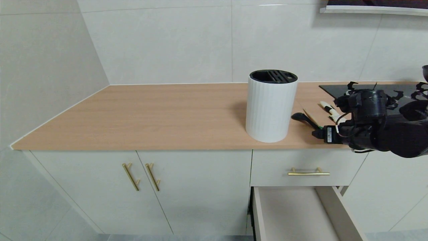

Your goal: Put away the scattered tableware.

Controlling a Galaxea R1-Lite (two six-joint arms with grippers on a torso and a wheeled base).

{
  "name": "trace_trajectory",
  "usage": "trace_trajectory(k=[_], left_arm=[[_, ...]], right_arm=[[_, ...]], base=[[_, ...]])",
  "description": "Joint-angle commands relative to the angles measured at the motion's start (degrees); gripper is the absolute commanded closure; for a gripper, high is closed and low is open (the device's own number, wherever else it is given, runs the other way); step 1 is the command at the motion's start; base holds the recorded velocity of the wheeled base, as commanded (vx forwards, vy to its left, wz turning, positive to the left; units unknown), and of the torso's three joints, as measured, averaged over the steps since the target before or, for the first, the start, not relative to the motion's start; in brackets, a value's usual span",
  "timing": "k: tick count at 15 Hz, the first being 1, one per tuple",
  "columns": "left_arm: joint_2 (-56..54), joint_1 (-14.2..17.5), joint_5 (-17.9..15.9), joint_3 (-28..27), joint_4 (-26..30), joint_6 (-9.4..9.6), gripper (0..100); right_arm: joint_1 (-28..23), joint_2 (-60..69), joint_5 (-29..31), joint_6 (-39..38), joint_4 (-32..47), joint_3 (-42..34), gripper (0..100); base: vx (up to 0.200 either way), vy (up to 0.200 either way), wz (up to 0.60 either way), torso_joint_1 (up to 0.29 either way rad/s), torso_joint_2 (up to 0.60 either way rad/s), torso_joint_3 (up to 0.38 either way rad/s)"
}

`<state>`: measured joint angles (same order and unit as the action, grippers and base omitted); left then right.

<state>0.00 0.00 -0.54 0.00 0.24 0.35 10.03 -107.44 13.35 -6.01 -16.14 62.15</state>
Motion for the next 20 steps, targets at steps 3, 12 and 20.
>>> trace_trajectory(k=[3,12,20], left_arm=[[0.0,0.0,0.01,0.0,0.02,0.0,0],[0.0,0.0,0.01,0.0,0.02,0.0,0],[0.0,0.0,0.01,0.0,0.02,0.0,0]], right_arm=[[-0.01,-1.11,0.01,-0.05,-0.21,0.17,0],[-0.01,-1.37,0.01,0.03,-0.21,0.17,100],[-0.45,6.71,0.1,-0.23,0.5,-1.68,100]], base=[[0.0,0.0,0.0,0.0,0.0,0.0],[0.0,0.0,0.0,0.0,0.0,0.0],[0.0,0.0,0.0,0.0,0.0,0.0]])
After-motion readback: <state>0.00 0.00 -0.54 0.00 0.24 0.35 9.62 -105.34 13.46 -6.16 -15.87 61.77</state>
